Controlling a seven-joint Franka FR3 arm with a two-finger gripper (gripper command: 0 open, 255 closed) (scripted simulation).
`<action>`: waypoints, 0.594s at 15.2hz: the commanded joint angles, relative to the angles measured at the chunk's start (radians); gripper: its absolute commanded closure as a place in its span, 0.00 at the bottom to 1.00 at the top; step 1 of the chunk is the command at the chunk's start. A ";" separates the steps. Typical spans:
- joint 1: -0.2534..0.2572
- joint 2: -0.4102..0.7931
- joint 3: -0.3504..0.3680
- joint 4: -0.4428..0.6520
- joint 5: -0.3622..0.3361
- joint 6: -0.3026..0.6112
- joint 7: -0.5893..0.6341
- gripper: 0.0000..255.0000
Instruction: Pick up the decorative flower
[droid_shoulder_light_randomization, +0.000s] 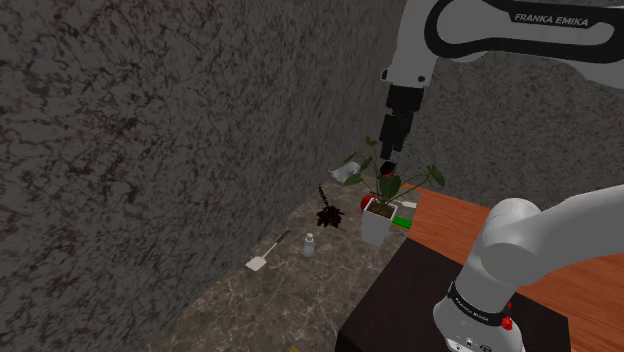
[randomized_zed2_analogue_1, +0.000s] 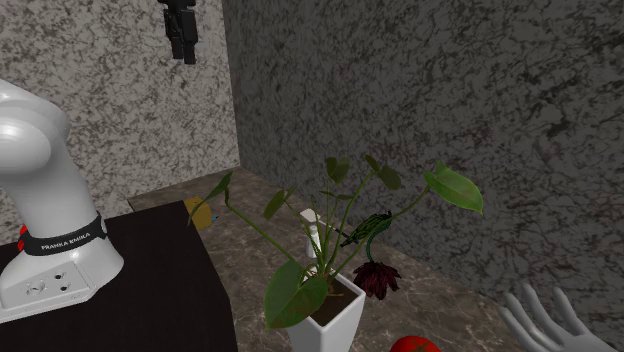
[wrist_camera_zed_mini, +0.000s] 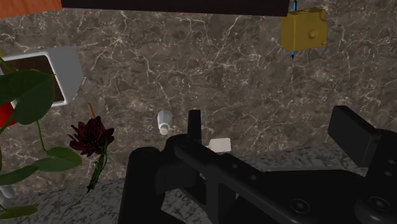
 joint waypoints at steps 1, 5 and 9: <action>0.000 0.000 0.000 0.000 0.000 0.000 0.000 0.00; -0.023 0.098 0.000 -0.027 -0.019 0.122 0.005 0.00; -0.046 0.211 -0.002 -0.034 -0.039 0.240 0.013 0.00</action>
